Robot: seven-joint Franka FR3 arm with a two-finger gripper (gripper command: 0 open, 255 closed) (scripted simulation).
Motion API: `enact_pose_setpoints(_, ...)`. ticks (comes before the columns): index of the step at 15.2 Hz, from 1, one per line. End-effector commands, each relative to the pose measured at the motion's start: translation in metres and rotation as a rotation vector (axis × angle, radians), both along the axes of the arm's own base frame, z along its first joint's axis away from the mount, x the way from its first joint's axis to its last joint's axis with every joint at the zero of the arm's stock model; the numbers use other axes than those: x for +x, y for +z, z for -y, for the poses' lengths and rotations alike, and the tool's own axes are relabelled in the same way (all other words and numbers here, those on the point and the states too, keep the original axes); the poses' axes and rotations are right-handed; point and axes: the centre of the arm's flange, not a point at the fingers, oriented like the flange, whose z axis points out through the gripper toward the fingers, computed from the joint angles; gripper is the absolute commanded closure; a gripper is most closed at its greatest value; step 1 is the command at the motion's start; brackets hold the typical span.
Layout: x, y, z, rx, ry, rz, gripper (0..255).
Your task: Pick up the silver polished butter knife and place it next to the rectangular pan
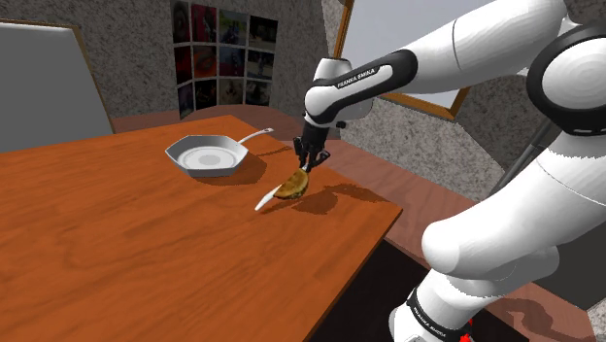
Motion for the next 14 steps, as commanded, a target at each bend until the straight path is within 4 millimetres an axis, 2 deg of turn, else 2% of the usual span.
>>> enact_pose_setpoints(1,0.000,-0.011,-0.001,0.000,0.000,0.001,255)
enact_pose_setpoints(8,0.000,-0.047,-0.001,0.000,0.000,0.001,255)
enact_pose_setpoints(14,0.000,-0.047,-0.001,0.000,0.000,0.001,255)
